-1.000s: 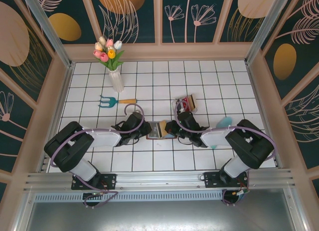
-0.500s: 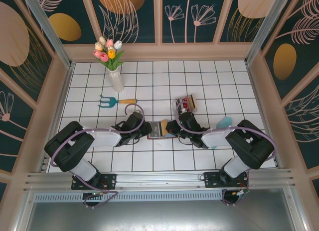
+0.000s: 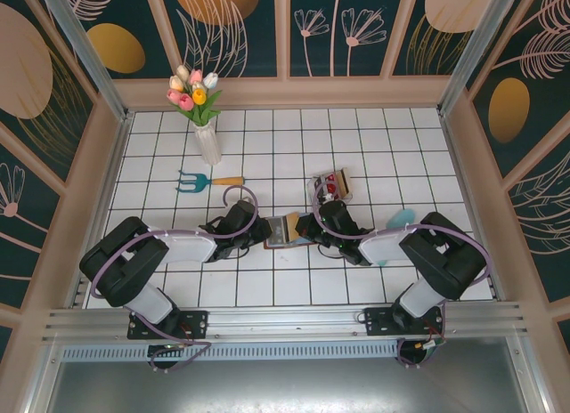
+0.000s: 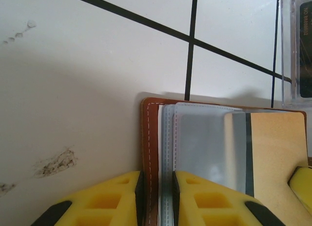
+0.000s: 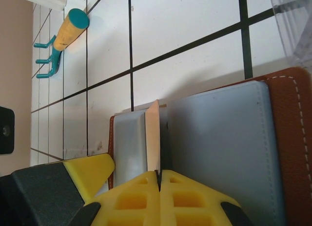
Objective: Put the credit cards into the card holder
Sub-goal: Insert the credit card into the card slot.
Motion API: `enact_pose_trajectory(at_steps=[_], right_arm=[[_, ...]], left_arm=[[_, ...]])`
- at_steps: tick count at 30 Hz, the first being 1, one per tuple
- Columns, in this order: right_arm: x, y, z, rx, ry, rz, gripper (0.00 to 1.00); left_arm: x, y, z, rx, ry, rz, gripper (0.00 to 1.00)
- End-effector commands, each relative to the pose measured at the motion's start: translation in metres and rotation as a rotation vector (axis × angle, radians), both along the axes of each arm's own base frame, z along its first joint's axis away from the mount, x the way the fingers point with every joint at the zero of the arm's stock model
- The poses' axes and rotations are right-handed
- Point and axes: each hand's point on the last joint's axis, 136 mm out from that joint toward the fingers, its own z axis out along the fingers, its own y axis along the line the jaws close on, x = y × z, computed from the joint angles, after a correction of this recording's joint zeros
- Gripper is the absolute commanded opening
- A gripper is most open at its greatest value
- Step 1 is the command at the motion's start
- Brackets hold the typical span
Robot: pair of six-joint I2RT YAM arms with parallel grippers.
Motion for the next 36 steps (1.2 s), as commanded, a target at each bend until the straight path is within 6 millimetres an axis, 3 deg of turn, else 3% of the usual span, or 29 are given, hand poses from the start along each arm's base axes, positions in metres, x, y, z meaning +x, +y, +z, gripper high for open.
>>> enact_pose_trajectory(at_steps=[1,11,20,26,31,36], right_arm=[[-0.006,0.007,-0.006,0.016,0.02,0.01,0.0],[-0.01,0.035,-0.011,0.002,0.067,0.065,0.08],[-0.015,0.032,-0.008,-0.059,0.084,0.092,0.23],[-0.009,0.019,-0.009,-0.147,0.07,0.066,0.3],[-0.008,0.014,-0.016,-0.193,0.089,0.07,0.29],[-0.011,0.036,-0.013,-0.131,0.095,0.151,0.11]], left_arm=[[-0.026,0.011,-0.031,0.066,0.113,-0.039,0.24],[-0.024,0.011,-0.026,0.061,0.102,-0.032,0.25],[-0.023,0.01,-0.025,0.059,0.1,-0.032,0.25],[-0.023,0.01,-0.026,0.059,0.102,-0.031,0.25],[-0.023,0.009,-0.026,0.058,0.102,-0.035,0.25],[-0.022,0.009,-0.025,0.054,0.098,-0.035,0.25]])
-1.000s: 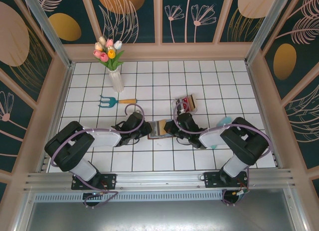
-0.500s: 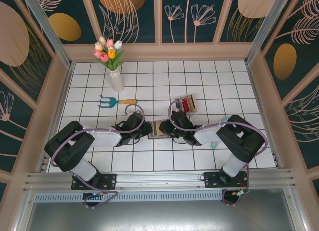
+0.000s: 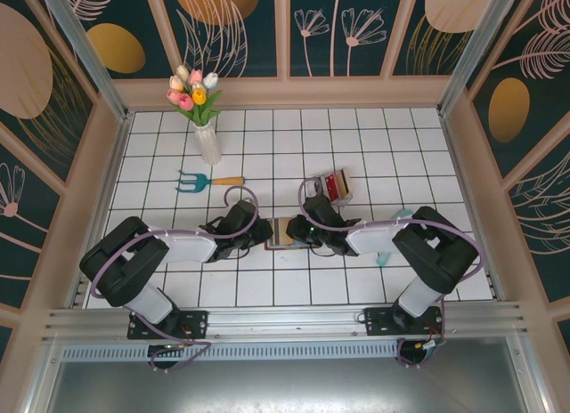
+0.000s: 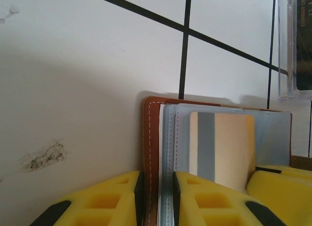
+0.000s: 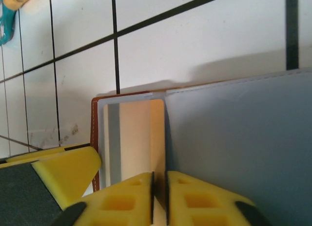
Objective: Put the credit cards into the card holder
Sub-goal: Insert the credit card into the card slot.
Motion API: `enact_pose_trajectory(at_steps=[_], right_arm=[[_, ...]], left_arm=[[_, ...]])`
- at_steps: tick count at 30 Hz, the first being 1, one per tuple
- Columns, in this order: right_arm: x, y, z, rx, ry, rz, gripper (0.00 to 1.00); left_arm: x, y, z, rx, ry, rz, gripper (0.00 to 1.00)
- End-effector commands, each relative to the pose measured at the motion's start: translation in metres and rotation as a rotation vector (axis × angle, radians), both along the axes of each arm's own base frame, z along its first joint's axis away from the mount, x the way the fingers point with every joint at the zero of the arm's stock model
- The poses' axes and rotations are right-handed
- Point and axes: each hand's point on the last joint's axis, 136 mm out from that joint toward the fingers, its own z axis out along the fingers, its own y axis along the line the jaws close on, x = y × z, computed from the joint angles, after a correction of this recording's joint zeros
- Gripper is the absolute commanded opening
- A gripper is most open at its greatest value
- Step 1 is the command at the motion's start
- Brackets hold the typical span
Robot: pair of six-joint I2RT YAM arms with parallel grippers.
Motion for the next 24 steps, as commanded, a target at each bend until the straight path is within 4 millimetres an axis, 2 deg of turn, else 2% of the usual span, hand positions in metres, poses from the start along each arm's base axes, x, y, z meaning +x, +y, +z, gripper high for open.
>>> enact_pose_trajectory(at_steps=[1,6,10,14,18,20,24], right_arm=[[-0.002,0.02,0.005,0.04,0.011,0.076,0.1],[-0.003,0.042,0.013,0.077,0.01,0.14,0.11],[0.003,0.031,0.019,0.036,-0.011,0.098,0.16],[0.012,0.004,0.041,-0.035,-0.073,0.048,0.24],[0.029,-0.029,0.084,-0.106,-0.191,0.02,0.33],[0.042,-0.052,0.104,-0.146,-0.239,-0.013,0.34],[0.062,-0.083,0.127,-0.195,-0.292,-0.047,0.32]], left_arm=[[-0.019,0.012,-0.024,0.068,0.083,-0.019,0.25],[-0.018,0.011,-0.02,0.059,0.074,-0.017,0.26],[-0.017,0.014,-0.02,0.072,0.075,-0.004,0.26],[-0.018,0.029,-0.022,0.129,0.078,0.037,0.27],[-0.014,0.034,-0.007,0.134,0.032,0.063,0.34],[-0.01,0.032,0.005,0.115,-0.001,0.058,0.39],[-0.002,0.027,0.024,0.097,-0.047,0.058,0.44]])
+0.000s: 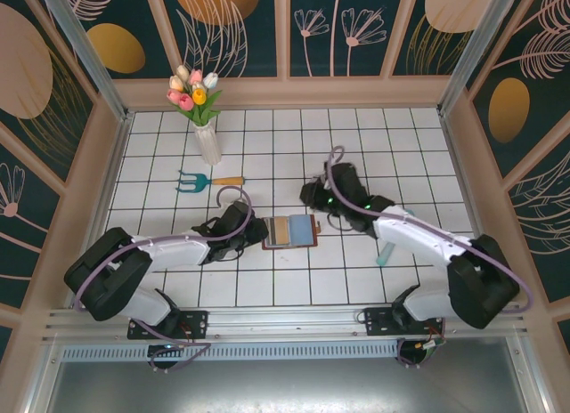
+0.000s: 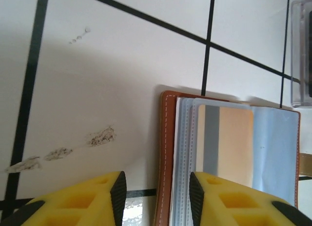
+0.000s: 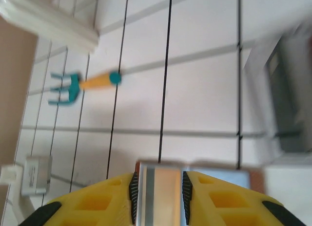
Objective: Put the credit cards into the card holder
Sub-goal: Insert the credit card into the card slot.
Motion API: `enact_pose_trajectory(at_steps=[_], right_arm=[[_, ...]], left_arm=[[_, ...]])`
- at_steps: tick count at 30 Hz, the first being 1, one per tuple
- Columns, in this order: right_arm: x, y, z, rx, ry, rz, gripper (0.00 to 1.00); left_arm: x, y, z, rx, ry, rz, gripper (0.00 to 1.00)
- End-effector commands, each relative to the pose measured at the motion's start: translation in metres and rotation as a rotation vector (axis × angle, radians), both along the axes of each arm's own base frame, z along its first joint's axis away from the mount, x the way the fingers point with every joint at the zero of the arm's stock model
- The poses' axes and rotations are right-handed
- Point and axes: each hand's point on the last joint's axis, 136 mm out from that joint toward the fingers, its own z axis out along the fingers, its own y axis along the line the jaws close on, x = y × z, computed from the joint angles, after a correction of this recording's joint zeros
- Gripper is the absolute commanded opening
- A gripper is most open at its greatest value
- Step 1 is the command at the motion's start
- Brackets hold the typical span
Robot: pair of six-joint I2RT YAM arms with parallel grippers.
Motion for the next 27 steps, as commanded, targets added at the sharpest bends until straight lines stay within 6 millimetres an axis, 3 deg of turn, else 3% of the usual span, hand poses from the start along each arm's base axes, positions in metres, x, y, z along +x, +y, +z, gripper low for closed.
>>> enact_pose_trajectory(at_steps=[1,4,9,12,15,20,27], right_arm=[[0.006,-0.029,0.003,-0.148,-0.025,0.006,0.29],[-0.001,-0.002,0.012,-0.052,-0.025,0.139,0.26],[-0.006,0.024,-0.005,-0.104,0.023,0.199,0.23],[-0.015,0.041,-0.031,-0.111,0.124,0.215,0.23],[-0.026,0.053,-0.063,-0.142,0.207,0.209,0.15],[-0.036,0.06,-0.098,-0.234,0.276,0.2,0.04],[-0.046,0.059,-0.128,-0.315,0.331,0.194,0.01]], left_arm=[[0.004,0.002,0.012,0.022,-0.032,-0.001,0.46],[0.007,-0.005,0.016,0.015,-0.037,-0.02,0.48],[0.014,-0.015,0.02,0.022,-0.038,-0.052,0.52],[0.014,-0.012,0.012,0.05,-0.015,-0.041,0.52],[0.011,-0.01,0.003,0.059,0.006,-0.032,0.38],[0.006,-0.007,-0.009,0.07,0.032,-0.032,0.35],[0.004,-0.016,-0.016,0.023,0.04,-0.059,0.37]])
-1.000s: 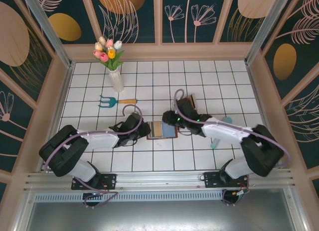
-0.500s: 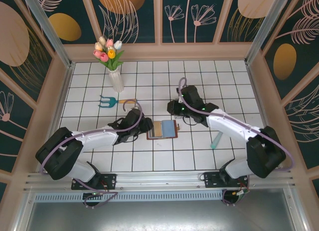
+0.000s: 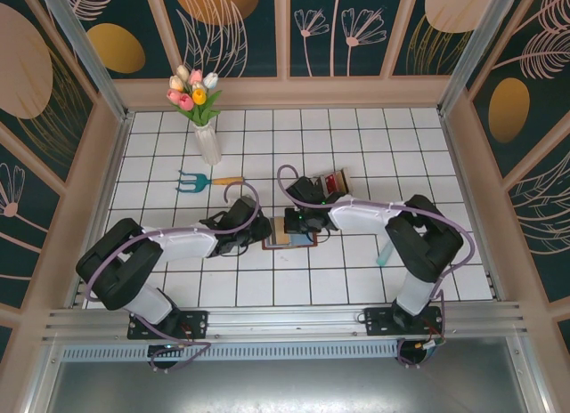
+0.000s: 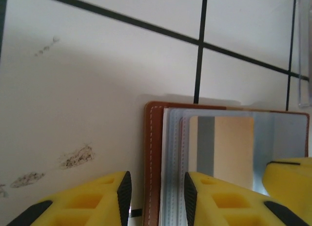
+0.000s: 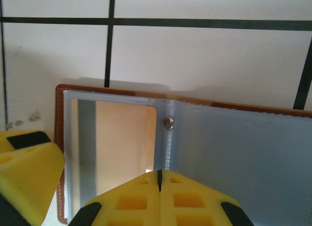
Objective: Put the credit cards into the card holder
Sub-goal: Insert the credit card into the card slot, then pick up the credit card from the storage box.
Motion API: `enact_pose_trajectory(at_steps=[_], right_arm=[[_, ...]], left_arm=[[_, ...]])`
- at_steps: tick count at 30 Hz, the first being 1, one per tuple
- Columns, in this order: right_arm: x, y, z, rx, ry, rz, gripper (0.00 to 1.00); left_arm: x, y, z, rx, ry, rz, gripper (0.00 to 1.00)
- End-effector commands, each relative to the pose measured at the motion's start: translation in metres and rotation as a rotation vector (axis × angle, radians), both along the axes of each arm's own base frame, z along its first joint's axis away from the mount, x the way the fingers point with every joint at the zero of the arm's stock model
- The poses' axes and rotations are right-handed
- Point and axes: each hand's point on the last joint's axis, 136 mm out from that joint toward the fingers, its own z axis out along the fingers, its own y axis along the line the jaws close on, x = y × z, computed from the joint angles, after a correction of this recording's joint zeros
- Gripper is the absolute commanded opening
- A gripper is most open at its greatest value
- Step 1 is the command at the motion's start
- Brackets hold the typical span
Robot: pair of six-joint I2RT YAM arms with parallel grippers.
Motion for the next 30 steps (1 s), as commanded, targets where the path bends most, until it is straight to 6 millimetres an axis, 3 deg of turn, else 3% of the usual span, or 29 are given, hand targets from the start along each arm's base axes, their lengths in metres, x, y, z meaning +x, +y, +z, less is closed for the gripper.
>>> enact_pose_trajectory(at_steps=[1,8,11,14,16,19,21,22,25,30], right_arm=[[0.002,0.004,-0.003,-0.02,0.008,-0.024,0.01],[-0.004,0.037,-0.001,0.083,0.039,0.042,0.0],[0.002,0.036,0.006,0.076,0.019,0.027,0.0],[0.012,0.019,0.02,-0.017,-0.044,-0.005,0.01],[0.022,0.003,0.041,-0.075,-0.118,-0.026,0.03],[0.042,-0.022,0.085,-0.122,-0.255,-0.043,0.16],[0.061,-0.051,0.108,-0.18,-0.341,-0.084,0.26],[0.069,-0.065,0.112,-0.204,-0.359,-0.1,0.31],[0.094,-0.103,0.11,-0.279,-0.35,-0.128,0.33],[0.112,-0.11,0.093,-0.356,-0.32,-0.057,0.41]], left_arm=[[-0.005,-0.004,-0.007,-0.017,0.013,-0.02,0.36],[-0.006,-0.009,-0.01,-0.042,0.024,-0.029,0.34],[-0.006,-0.005,-0.01,-0.033,0.024,-0.017,0.34],[-0.007,0.003,-0.009,-0.002,0.025,0.012,0.35],[-0.007,0.011,-0.009,0.023,0.021,0.037,0.36],[-0.006,0.019,-0.001,0.042,-0.003,0.061,0.41],[-0.003,0.018,0.009,0.031,-0.029,0.066,0.42],[-0.001,0.017,0.014,0.023,-0.043,0.065,0.43],[0.008,0.006,0.035,-0.019,-0.09,0.042,0.47],[0.022,-0.031,0.063,-0.118,-0.127,-0.052,0.52]])
